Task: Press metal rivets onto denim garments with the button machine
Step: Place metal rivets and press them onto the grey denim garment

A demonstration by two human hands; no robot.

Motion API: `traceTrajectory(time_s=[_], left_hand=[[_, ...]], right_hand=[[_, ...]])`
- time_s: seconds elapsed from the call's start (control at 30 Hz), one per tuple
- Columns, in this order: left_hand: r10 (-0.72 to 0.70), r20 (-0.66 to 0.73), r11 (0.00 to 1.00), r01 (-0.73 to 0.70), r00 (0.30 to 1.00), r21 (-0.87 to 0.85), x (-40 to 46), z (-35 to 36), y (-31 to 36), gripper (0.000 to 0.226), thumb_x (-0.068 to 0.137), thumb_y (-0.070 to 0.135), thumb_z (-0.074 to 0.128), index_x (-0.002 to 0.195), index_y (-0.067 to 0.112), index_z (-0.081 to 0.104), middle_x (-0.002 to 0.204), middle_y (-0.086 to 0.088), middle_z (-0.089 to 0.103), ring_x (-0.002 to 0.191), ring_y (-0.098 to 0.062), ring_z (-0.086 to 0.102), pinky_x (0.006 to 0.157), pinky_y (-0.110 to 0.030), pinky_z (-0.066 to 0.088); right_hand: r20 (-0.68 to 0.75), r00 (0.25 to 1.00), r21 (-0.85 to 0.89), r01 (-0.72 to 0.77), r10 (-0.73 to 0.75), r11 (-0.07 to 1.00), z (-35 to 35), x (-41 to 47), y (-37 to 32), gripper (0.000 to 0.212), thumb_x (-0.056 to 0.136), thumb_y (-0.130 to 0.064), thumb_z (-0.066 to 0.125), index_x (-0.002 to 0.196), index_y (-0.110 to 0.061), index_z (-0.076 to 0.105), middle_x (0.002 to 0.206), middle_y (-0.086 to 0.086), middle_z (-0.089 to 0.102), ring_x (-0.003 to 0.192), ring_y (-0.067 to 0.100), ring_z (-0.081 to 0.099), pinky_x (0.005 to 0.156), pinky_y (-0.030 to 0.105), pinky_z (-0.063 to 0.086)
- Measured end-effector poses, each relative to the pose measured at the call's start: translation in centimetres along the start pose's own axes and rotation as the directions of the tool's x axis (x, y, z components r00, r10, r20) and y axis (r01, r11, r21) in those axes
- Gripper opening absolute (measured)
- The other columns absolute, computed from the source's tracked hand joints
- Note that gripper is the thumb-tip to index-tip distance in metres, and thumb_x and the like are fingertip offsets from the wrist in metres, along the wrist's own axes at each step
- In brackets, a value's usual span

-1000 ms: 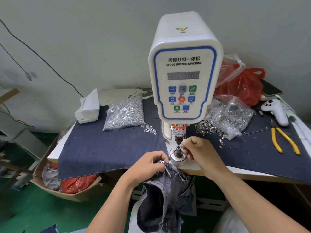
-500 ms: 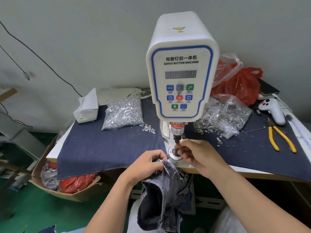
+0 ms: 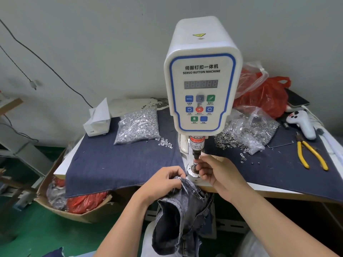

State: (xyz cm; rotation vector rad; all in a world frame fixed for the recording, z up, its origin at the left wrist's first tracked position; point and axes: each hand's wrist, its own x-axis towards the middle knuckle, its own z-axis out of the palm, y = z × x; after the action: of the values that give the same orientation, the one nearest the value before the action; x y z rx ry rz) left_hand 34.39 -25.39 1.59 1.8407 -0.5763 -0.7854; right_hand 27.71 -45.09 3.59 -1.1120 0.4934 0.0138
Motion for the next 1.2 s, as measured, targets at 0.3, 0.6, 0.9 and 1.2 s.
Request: traceTrajectory(time_s=[0.3,0.6,0.9,1.2], left_hand=[[0.003,-0.007,1.000,-0.002,1.000,0.012,0.1,0.0,0.0,0.016,0.080,0.012,0.061,0.082,0.027,0.066,0.073,0.006,0.063,0.065,-0.013,0.050,0.058,-0.018,0.040],[-0.004,0.000,1.000,0.004,1.000,-0.004,0.0,0.0,0.0,0.013,0.080,0.011,0.061,0.082,0.024,0.065,0.072,0.004,0.061,0.063,-0.014,0.047,0.057,-0.020,0.039],[0.008,0.064,0.999,-0.005,0.998,-0.046,-0.3,0.0,0.6,0.018,0.082,0.003,0.061,0.084,0.019,0.067,0.072,0.003,0.063,0.059,-0.011,0.051,0.054,-0.018,0.040],[0.132,0.098,0.966,-0.106,0.986,-0.236,-1.2,0.9,1.9,0.014,0.078,0.014,0.072,0.092,0.019,0.072,0.084,0.001,0.065,0.074,-0.010,0.058,0.071,-0.020,0.048]], right_hand=[[-0.005,1.000,-0.022,0.014,-0.015,1.000,0.2,-0.1,-0.3,0.023,0.096,-0.011,0.064,0.082,0.003,0.075,0.068,0.013,0.068,0.051,0.012,0.057,0.046,0.018,0.045],[0.024,0.999,0.079,0.022,-0.024,0.997,0.4,-0.4,-0.1,0.031,0.099,-0.015,0.064,0.073,-0.004,0.078,0.067,0.013,0.067,0.049,0.010,0.056,0.043,0.016,0.044],[0.055,0.973,-0.330,0.229,-0.224,0.916,-1.9,-1.6,0.3,0.032,0.104,-0.031,0.057,0.091,-0.009,0.078,0.077,0.014,0.075,0.058,0.018,0.061,0.052,0.026,0.048],[0.419,0.902,-0.769,0.412,-0.101,0.488,-4.2,-2.6,0.8,0.013,0.089,-0.043,0.073,0.101,-0.043,0.068,0.103,-0.022,0.067,0.092,-0.003,0.062,0.077,0.011,0.044]])
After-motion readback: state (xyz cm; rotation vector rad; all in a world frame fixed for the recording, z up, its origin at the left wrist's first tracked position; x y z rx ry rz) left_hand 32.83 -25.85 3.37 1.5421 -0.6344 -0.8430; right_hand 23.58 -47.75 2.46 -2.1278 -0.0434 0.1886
